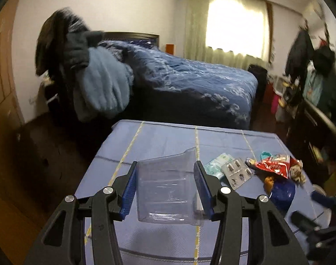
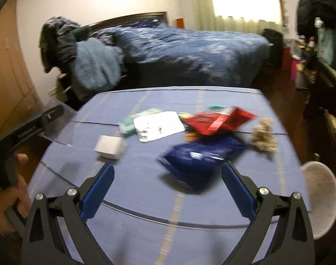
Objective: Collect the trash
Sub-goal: 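Grasp the small white card with the right tool while the left tool holds the packaging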
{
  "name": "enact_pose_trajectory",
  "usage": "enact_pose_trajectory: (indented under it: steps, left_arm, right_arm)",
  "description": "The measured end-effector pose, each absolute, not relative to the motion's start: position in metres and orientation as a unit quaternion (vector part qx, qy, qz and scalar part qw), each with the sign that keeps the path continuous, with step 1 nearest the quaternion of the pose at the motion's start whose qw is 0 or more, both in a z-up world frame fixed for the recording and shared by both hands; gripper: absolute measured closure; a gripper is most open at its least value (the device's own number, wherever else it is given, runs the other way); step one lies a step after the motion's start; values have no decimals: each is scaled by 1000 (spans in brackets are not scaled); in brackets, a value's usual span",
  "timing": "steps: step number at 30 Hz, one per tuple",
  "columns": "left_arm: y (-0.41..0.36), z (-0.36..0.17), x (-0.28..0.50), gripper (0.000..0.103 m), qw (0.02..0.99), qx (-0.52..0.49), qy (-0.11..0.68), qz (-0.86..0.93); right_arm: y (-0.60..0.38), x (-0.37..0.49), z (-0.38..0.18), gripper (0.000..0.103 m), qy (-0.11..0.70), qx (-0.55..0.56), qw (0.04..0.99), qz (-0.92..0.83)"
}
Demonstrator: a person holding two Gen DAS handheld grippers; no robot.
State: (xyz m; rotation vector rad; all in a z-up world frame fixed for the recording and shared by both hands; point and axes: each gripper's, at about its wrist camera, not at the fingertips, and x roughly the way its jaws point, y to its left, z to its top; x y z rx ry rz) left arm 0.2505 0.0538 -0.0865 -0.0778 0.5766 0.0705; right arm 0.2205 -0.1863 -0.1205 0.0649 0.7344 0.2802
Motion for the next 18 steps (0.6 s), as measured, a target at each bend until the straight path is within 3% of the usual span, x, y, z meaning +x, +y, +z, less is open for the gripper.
enact_pose_trajectory:
  steps: [15, 18]
  left_arm:
    - [134, -97, 222, 52, 952, -80, 282, 83]
    - [138, -102, 222, 52, 952, -84, 284, 77]
  right_arm:
    - [-51, 301, -165, 7, 434, -29, 890, 138]
    - [-42, 305, -176, 24, 450, -51, 883, 123]
